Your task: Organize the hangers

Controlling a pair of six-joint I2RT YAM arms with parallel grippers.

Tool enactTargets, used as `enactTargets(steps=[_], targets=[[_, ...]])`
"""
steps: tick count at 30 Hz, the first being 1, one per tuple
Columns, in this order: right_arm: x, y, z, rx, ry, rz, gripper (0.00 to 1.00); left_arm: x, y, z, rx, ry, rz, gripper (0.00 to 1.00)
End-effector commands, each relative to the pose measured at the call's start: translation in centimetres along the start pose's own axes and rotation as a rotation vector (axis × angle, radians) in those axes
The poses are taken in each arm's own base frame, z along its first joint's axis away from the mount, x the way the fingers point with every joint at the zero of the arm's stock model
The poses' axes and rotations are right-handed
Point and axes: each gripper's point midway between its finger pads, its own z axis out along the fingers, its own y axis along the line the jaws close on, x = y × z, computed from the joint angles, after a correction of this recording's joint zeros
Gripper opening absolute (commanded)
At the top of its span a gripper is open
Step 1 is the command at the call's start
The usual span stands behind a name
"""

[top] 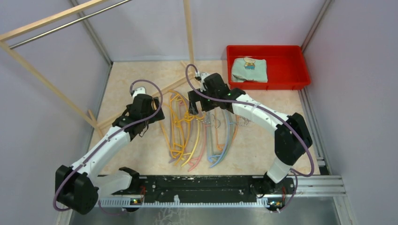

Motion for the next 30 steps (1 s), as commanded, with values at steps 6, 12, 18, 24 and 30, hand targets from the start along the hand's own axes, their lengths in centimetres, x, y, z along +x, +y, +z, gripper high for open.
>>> enactTargets(steps=[6,12,18,24,30], targets=[[-1.2,5.2,0.2,-0.286,-0.017,-0.012,0.78,1.5,2.4,-1.5,-0.114,0.033,-0.129,0.99],[0.8,7.1,0.5,-0.371,0.075,-0.095,0.68,2.6,3.5,-1.6,-0.167,0.062,-0.149,0.99],[2.7,8.0,1.1,-0.397,0.139,-0.082,0.64,4.0,4.2,-1.3,-0.218,0.107,-0.152,0.99],[5.7,8.7,2.3,-0.413,0.221,-0.096,0.58,5.2,4.0,-0.7,-0.225,0.153,-0.164,0.99],[8.2,8.5,4.4,-0.418,0.265,-0.054,0.55,6.4,4.2,-0.3,-0.240,0.185,-0.158,0.99]])
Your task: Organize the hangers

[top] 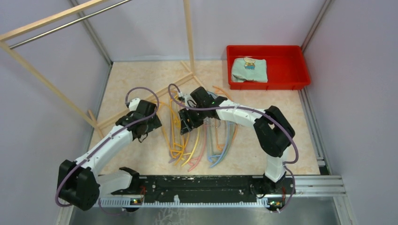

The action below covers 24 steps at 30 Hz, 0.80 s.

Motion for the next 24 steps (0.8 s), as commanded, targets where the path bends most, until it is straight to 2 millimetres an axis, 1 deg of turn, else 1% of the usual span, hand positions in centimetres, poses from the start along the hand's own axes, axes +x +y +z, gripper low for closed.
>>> enactTargets(steps=[1,3,8,16,19,24], targets=[[-0.2,0.4,1.5,-0.050,-0.019,-0.005,0.54,1.2,0.5,0.4,-0.023,0.037,-0.001,0.99],[0.1,0.4,2.0,-0.058,-0.009,0.008,0.53,1.4,0.4,0.5,-0.023,0.046,0.003,0.99],[0.7,0.7,2.9,-0.070,0.005,0.013,0.53,1.8,0.1,0.7,-0.018,0.069,0.004,0.99],[1.0,1.0,4.9,-0.082,0.024,0.041,0.52,2.1,0.6,0.9,-0.025,0.058,0.019,0.99],[0.9,1.1,5.1,-0.079,0.020,0.056,0.51,2.3,0.7,1.0,-0.025,0.065,0.022,0.99],[0.5,1.2,5.1,-0.054,-0.002,0.070,0.51,3.2,1.0,1.4,-0.038,0.090,0.024,0.99]])
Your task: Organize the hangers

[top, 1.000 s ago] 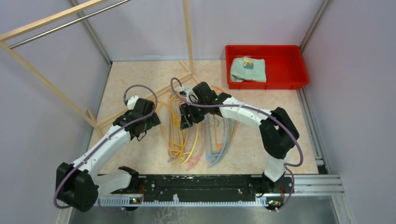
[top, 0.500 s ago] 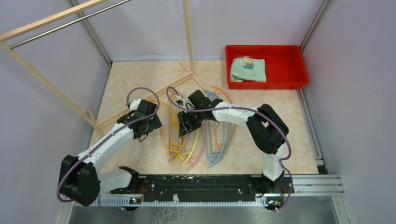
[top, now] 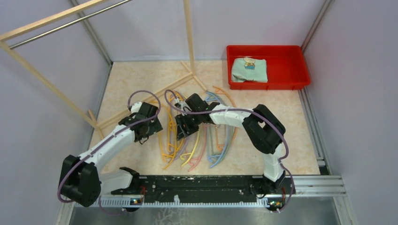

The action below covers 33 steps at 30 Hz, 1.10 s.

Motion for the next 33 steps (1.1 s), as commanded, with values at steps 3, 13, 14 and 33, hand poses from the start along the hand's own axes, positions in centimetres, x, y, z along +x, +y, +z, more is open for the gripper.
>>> enactTargets(steps=[3,13,14,33], targets=[[-2.6,1.8,-0.4,0.030,-0.084,-0.020,0.51,0.9,0.8,0.8,-0.050,0.015,-0.001,0.99],[-4.2,4.3,-2.7,0.208,-0.185,-0.029,0.50,2.3,0.6,2.7,-0.114,0.078,-0.003,0.95],[-4.0,4.9,-2.2,0.203,-0.184,-0.038,0.50,2.3,0.4,2.7,-0.097,0.074,-0.011,0.95],[-2.3,0.3,2.2,0.417,-0.233,0.150,0.51,3.1,-0.1,2.1,0.060,0.037,0.023,0.96]])
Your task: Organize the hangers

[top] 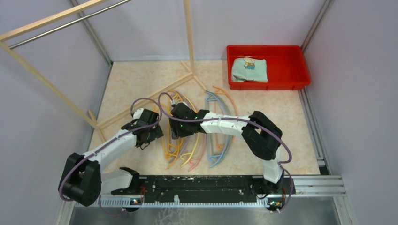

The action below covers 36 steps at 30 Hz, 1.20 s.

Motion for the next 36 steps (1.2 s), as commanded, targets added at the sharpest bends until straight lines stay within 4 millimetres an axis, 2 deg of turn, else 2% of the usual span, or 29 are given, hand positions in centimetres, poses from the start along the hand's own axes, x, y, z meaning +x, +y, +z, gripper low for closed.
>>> enactTargets(steps=[1,8,11,13,15,16,17,21,26,36], targets=[[-0.5,0.3,1.7,0.014,-0.034,0.033,0.51,-0.2,-0.9,0.1,0.044,-0.007,0.007,0.96],[0.3,-1.1,2.8,0.071,-0.022,0.040,0.51,0.6,-1.4,0.7,0.055,0.027,0.016,0.96],[1.1,-2.0,2.7,0.096,-0.010,0.053,0.47,0.9,-1.3,1.0,0.054,0.037,0.018,0.96],[1.4,-2.7,2.4,0.124,-0.007,0.057,0.41,0.9,-1.4,1.0,0.053,0.039,0.022,0.96],[1.5,-3.3,1.8,0.153,-0.012,0.057,0.29,0.9,-1.5,1.1,0.057,0.039,0.023,0.96],[1.3,-3.5,1.3,0.166,-0.020,0.056,0.12,0.9,-1.6,1.1,0.059,0.040,0.027,0.96],[1.2,-3.8,0.9,0.180,-0.031,0.055,0.00,0.9,-1.7,1.1,0.061,0.041,0.026,0.96],[0.4,-4.0,-0.9,0.194,-0.072,0.054,0.00,0.8,-2.0,1.2,0.073,0.044,0.027,0.96],[-1.7,-3.0,-3.7,0.170,-0.132,0.020,0.00,-0.1,-2.7,1.0,0.093,0.024,0.026,0.96],[-4.7,2.4,-9.3,-0.025,-0.198,-0.036,0.00,-1.4,-5.4,1.4,0.135,0.033,-0.002,0.95]])
